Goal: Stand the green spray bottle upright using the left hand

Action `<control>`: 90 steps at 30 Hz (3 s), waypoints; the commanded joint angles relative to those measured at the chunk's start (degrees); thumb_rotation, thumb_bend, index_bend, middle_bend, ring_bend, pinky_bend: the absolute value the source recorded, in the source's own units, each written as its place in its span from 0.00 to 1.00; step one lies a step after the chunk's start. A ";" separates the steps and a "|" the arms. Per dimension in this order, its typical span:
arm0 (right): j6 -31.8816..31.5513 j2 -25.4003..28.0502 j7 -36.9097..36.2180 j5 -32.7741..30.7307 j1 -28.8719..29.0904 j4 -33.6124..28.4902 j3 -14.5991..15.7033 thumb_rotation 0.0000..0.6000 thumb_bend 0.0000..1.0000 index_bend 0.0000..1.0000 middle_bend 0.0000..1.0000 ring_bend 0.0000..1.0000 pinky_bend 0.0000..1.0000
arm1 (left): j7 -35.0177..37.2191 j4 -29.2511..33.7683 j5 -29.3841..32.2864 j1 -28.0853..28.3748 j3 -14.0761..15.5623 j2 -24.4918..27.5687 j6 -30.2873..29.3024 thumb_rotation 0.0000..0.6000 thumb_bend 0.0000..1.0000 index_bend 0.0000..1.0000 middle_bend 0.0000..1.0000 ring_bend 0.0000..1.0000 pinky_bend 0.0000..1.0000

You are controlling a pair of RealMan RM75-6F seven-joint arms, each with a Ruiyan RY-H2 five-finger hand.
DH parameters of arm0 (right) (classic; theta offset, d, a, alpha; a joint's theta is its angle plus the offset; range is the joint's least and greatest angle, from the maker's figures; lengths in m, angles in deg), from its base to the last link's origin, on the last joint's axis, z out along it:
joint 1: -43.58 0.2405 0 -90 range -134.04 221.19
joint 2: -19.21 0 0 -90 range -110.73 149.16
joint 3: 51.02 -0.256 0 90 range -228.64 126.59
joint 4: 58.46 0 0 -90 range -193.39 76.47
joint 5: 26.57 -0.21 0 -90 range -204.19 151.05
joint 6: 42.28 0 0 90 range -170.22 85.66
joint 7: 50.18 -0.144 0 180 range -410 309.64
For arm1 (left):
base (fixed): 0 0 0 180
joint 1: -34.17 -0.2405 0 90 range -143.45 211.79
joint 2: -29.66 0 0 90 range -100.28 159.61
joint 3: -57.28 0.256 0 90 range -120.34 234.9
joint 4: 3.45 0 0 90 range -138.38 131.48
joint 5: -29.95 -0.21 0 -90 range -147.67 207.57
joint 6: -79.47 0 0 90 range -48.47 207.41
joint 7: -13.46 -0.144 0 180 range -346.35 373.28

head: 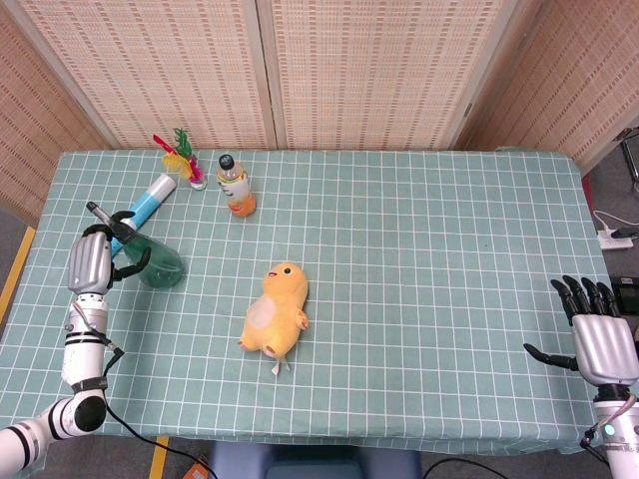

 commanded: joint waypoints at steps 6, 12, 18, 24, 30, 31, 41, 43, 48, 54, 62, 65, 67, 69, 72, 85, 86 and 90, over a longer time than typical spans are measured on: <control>0.20 0.13 -0.22 0.09 0.07 -0.03 0.07 1.00 0.00 0.12 0.07 0.00 0.00 | -0.40 0.05 1.62 0.25 0.44 0.74 2.38 1.00 0.19 0.24 0.40 0.36 0.20; 0.32 0.24 -0.39 0.11 0.09 -0.09 0.10 1.00 0.00 0.12 0.07 0.00 0.00 | -0.66 -0.22 4.04 0.50 0.23 1.00 4.15 1.00 0.19 0.22 0.37 0.33 0.20; 0.41 0.25 -0.31 0.03 0.14 -0.10 0.11 1.00 0.00 0.13 0.07 0.00 0.00 | -0.53 0.00 5.44 0.71 0.02 1.58 5.41 1.00 0.18 0.17 0.34 0.29 0.19; 0.37 0.25 -0.24 0.05 0.14 -0.14 0.12 1.00 0.00 0.14 0.08 0.00 0.00 | -0.90 0.24 6.68 0.86 0.03 2.18 6.21 1.00 0.17 0.15 0.33 0.28 0.18; 0.24 0.22 -0.53 0.30 0.11 -0.03 0.15 1.00 0.00 0.14 0.08 0.00 0.00 | -1.47 -0.41 9.14 1.20 0.28 2.53 8.26 1.00 0.16 0.12 0.30 0.25 0.16; 0.25 0.21 -0.57 0.31 0.11 -0.01 0.16 1.00 0.00 0.14 0.08 0.00 0.00 | -1.51 -0.45 9.39 1.26 0.33 2.65 8.56 1.00 0.16 0.12 0.29 0.25 0.16; 0.38 0.32 -0.86 0.40 0.14 0.01 0.21 1.00 0.00 0.16 0.08 0.00 0.00 | 1.08 1.75 8.82 1.17 0.64 5.26 11.65 1.00 0.10 0.00 0.19 0.13 0.11; 0.41 0.34 -0.90 0.41 0.15 -0.01 0.22 1.00 0.00 0.16 0.08 0.00 0.00 | 1.45 2.36 8.40 1.10 0.90 5.96 12.16 1.00 0.10 0.00 0.15 0.09 0.10; 0.44 0.43 -1.18 0.56 0.14 -0.03 0.27 1.00 0.00 0.16 0.08 0.00 0.00 | 1.62 3.96 8.92 0.94 1.51 7.86 13.34 1.00 0.10 0.00 0.07 0.02 0.07; 0.48 0.55 -1.70 0.91 0.13 0.06 0.38 1.00 0.00 0.17 0.09 0.00 0.00 | 1.35 5.09 10.46 0.68 1.76 9.42 13.13 1.00 0.09 0.00 0.01 0.00 0.06; 0.41 0.68 -2.38 1.48 0.09 0.25 0.52 1.00 0.00 0.17 0.09 0.00 0.00 | 1.36 6.06 12.98 -0.08 1.90 11.76 12.56 1.00 0.09 0.00 0.00 0.00 0.06; 0.49 0.76 -2.57 1.66 0.12 0.28 0.59 1.00 0.00 0.18 0.09 0.00 0.00 | 2.00 6.60 12.99 -0.76 1.97 12.95 12.16 1.00 0.09 0.00 0.00 0.00 0.07; 0.47 0.77 -2.71 1.79 0.10 0.29 0.63 1.00 0.00 0.17 0.09 0.00 0.00 | 2.49 6.87 12.67 -1.26 1.99 13.68 11.66 1.00 0.09 0.00 0.00 0.00 0.07; 0.49 0.81 -2.93 1.90 0.10 0.35 0.66 1.00 0.00 0.18 0.09 0.00 0.00 | 3.58 7.20 12.18 -2.00 1.84 14.42 10.94 1.00 0.09 0.00 0.00 0.00 0.07; 0.50 0.85 -3.13 2.10 0.12 0.40 0.70 1.00 0.00 0.17 0.09 0.00 0.00 | 5.73 8.08 11.15 -3.26 1.71 15.71 10.35 1.00 0.11 0.00 0.00 0.00 0.07; 0.41 1.19 -5.03 3.30 0.03 0.67 0.97 1.00 0.00 0.17 0.09 0.00 0.00 | 9.01 12.84 3.23 -9.64 3.68 20.72 1.97 1.00 0.44 0.00 0.00 0.00 0.13; 0.45 1.23 -5.17 3.37 0.05 0.68 0.99 1.00 0.00 0.17 0.09 0.00 0.00 | 7.80 12.99 2.64 -10.18 4.04 20.74 0.16 1.00 0.46 0.00 0.01 0.00 0.14; 1.07 1.63 -5.56 3.49 0.18 0.60 1.22 1.00 0.00 0.17 0.09 0.00 0.00 | 1.19 11.13 -3.85 -13.26 6.77 17.99 -11.93 1.00 0.51 0.08 0.17 0.18 0.28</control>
